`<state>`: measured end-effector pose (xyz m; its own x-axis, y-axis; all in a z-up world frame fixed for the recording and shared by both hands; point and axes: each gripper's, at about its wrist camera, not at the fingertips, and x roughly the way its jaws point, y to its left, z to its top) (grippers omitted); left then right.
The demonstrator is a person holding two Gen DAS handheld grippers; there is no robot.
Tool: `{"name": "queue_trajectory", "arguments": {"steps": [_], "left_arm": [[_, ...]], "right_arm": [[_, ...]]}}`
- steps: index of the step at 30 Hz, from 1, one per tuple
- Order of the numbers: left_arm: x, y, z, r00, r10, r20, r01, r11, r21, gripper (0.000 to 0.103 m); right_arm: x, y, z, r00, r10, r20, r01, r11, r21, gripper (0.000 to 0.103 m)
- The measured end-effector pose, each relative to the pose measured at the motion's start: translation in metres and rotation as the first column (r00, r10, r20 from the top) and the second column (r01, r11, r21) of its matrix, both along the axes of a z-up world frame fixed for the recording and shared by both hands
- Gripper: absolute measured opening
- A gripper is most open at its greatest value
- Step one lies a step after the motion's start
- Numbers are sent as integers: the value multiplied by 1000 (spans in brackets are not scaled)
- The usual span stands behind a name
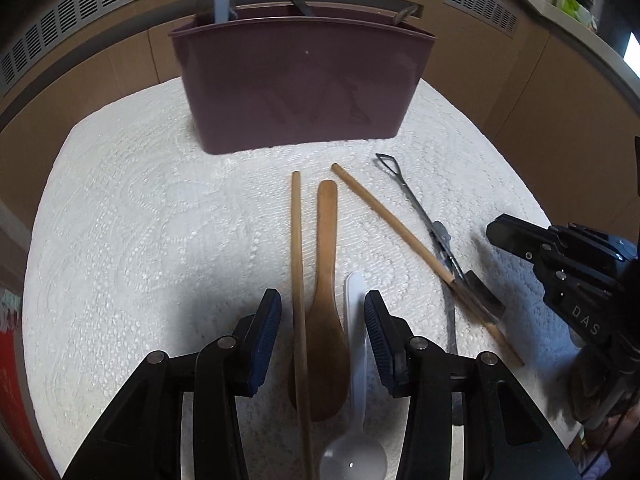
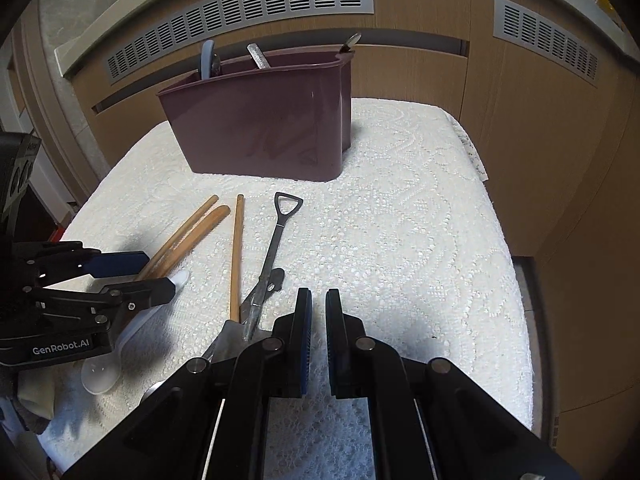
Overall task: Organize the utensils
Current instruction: 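Grasp the metal shovel-shaped scoop with the right tool while the left tool moves over the wooden spoon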
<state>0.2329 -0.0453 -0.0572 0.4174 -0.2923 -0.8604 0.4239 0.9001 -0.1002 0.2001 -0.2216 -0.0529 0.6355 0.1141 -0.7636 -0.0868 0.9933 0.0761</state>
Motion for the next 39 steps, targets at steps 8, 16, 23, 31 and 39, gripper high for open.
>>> {"name": "queue_trajectory", "arguments": {"steps": [8, 16, 23, 31, 39], "left_arm": [[-4, 37, -1, 997, 79, -5, -79, 997, -25, 49], [-18, 40, 3, 998, 58, -3, -58, 998, -40, 50], [-24, 40, 5, 998, 59, -7, -59, 997, -56, 52], [-22, 38, 4, 998, 65, -16, -66, 997, -48, 54], [-22, 28, 4, 997, 53, -51, -56, 997, -49, 54]], "right_arm": [[15, 9, 2, 999, 25, -41, -24, 1000, 16, 8], [59, 37, -10, 990, 35, -136, -28, 998, 49, 11], [76, 55, -12, 985, 68, -158, -67, 998, 15, 29], [62, 66, -8, 985, 111, -129, -125, 987, -102, 5], [37, 52, 8, 993, 110, -49, -116, 982, -151, 5]]}}
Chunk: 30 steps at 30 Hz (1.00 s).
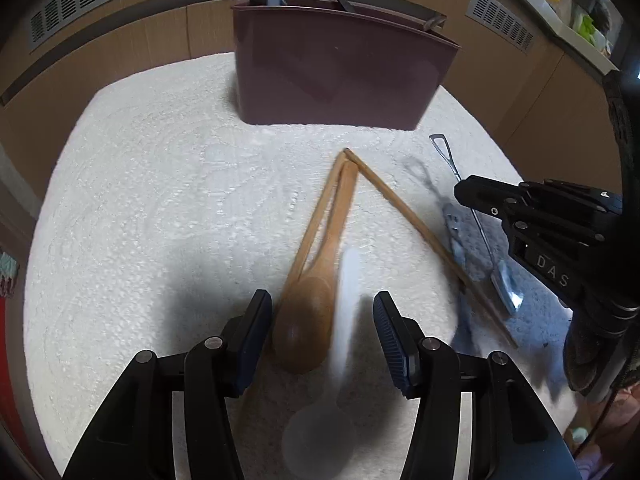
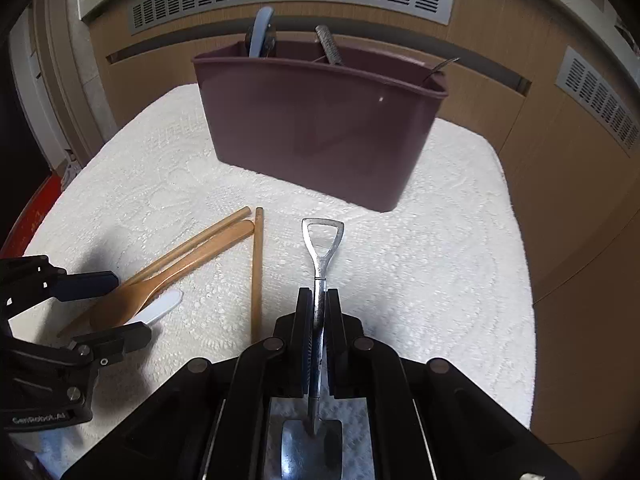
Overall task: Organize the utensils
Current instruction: 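Grasp the metal shovel-shaped scoop with the right tool while the left tool moves over the wooden spoon, then close the left tool on the wooden spoon handle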
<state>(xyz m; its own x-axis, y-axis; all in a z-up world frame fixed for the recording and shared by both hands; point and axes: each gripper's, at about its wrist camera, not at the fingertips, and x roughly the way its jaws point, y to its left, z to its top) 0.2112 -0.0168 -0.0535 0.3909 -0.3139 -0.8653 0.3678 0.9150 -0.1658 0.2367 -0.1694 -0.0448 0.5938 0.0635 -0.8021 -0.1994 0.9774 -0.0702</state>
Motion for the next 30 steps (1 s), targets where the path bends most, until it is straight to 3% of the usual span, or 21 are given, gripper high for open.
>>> {"name": "queue_trajectory", "arguments": {"steps": [7, 15, 17, 19, 24, 26, 28, 30], "left_arm": [[-10, -27, 4, 992, -106, -66, 101, 993, -68, 55], [13, -29, 23, 995, -97, -6, 97, 995, 19, 53], [21, -36, 20, 993, -115, -17, 116, 993, 38, 48], [30, -45, 15, 990, -135, -51, 138, 989, 61, 36], [45, -61, -1, 980, -149, -131, 163, 982, 101, 32], [51, -65, 0, 980, -152, -127, 166, 980, 111, 29], [58, -67, 0, 983, -145, -115, 158, 980, 118, 15], [61, -66, 0, 987, -131, -97, 141, 984, 112, 11]], "right_arm": [[-6, -15, 2, 1000, -7, 20, 7, 1000, -8, 5], [-13, -40, -2, 999, -34, 16, 33, 998, 50, 5], [-14, -43, -3, 999, -37, 17, 35, 997, 64, 5], [-15, -46, -3, 999, -39, 20, 37, 996, 80, 5], [-22, -56, 0, 999, -37, 33, 33, 992, 126, 5], [-25, -58, -1, 999, -29, 35, 23, 990, 138, 5], [-28, -58, -1, 999, -21, 37, 15, 989, 149, 5], [-28, -59, -2, 999, -13, 34, 7, 986, 166, 5]]}}
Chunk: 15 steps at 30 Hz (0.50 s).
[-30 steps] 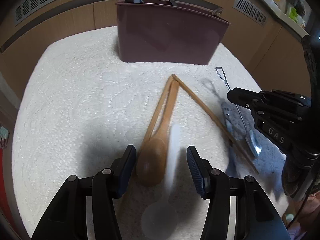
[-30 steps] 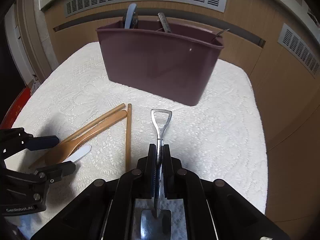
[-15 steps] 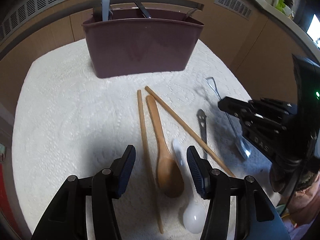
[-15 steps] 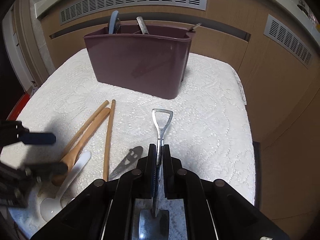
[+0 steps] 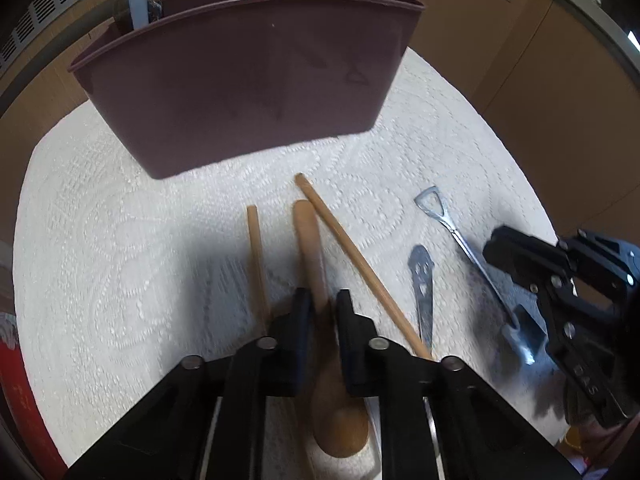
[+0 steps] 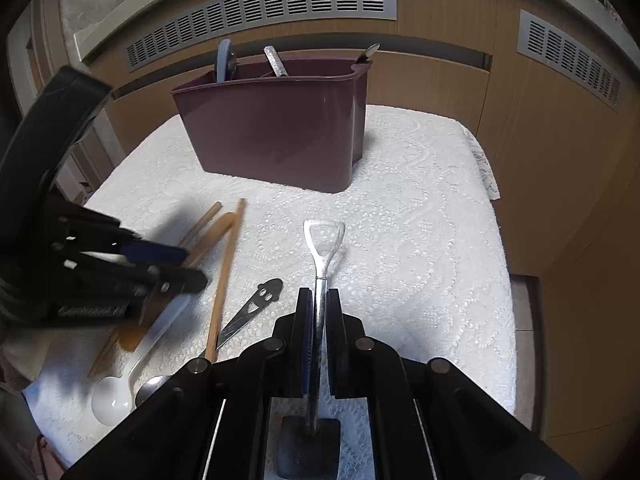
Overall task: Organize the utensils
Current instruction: 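Close the left tool on the wooden spoon handle, then lift the held wooden spoon and scoop and carry both over the caddy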
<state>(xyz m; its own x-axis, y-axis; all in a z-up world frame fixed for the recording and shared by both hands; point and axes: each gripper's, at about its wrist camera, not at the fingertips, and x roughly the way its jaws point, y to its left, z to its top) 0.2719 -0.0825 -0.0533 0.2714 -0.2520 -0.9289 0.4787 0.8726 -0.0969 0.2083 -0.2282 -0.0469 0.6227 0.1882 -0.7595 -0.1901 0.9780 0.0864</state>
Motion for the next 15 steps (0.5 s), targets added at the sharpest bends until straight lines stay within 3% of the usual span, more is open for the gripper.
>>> {"name": "queue_trajectory", "arguments": {"steps": [9, 11, 13, 15], "left_arm": [[-35, 52, 33, 978, 151, 145, -121, 973, -198, 10], [-49, 59, 43, 964, 186, 189, -141, 963, -229, 10], [-59, 69, 52, 945, 227, 234, -163, 951, -262, 10], [-62, 72, 59, 931, 253, 263, -175, 942, -285, 10]], "right_arm": [[-6, 5, 10, 1000, 5, 27, -6, 1000, 22, 5], [-4, 6, 10, 1000, 12, 15, -12, 1000, -8, 11], [-3, 5, 7, 1000, -9, -9, 9, 999, -40, 27], [-7, 1, 7, 1000, -16, -21, 15, 998, -55, 29]]}}
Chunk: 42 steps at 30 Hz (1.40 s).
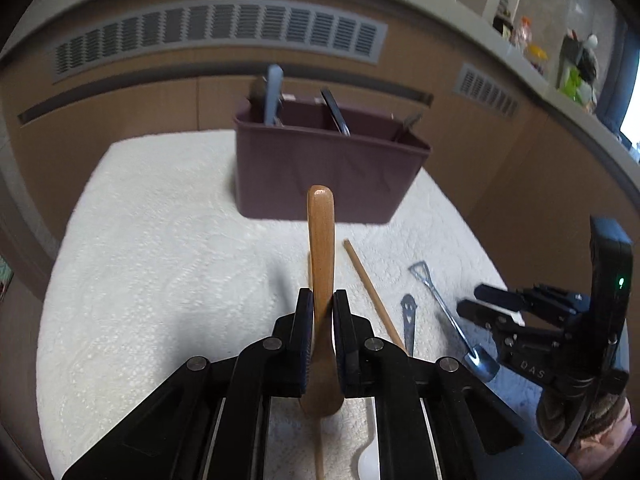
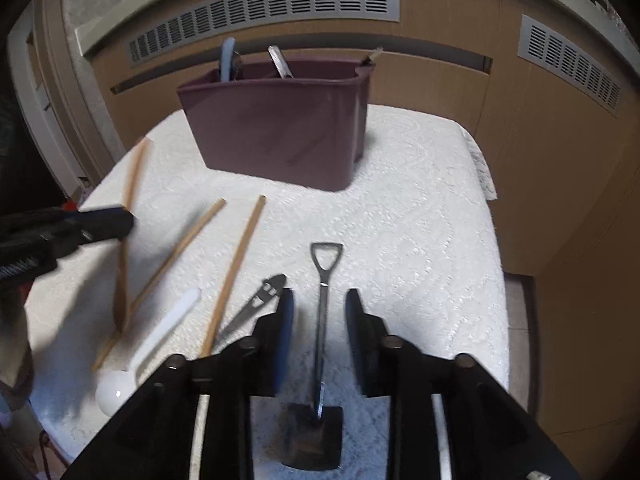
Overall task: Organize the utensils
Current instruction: 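Lift the held wooden spoon and scoop and carry both over the caddy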
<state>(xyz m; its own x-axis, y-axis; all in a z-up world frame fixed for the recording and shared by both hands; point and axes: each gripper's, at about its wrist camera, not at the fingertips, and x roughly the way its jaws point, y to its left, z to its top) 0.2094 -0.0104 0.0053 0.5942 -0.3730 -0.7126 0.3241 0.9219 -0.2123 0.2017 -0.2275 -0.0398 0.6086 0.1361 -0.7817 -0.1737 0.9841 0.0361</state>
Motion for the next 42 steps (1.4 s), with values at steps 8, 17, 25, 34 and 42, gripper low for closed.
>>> {"name": "queue_trajectory", "arguments": {"steps": [8, 17, 25, 34, 42], "left_arm": [[-4, 16, -2, 999, 28, 30, -26, 997, -71, 10], [-12, 29, -4, 998, 64, 22, -61, 992, -112, 10], [-24, 31, 12, 995, 79, 60, -73, 992, -100, 10], [-32, 29, 27, 992, 77, 96, -68, 993, -92, 10], [-35, 27, 53, 987, 59, 152, -46, 995, -87, 10]], "right_arm": [[-63, -10, -9, 994, -96, -49, 98, 995, 33, 47], [-65, 9, -25, 984, -177, -31, 178, 984, 7, 44], [-76, 27, 36, 966, -112, 231, 152, 975, -164, 29], [-59, 18, 99, 948, -91, 306, 98, 995, -6, 29], [-51, 19, 98, 976, -43, 214, 36, 999, 35, 29]]}}
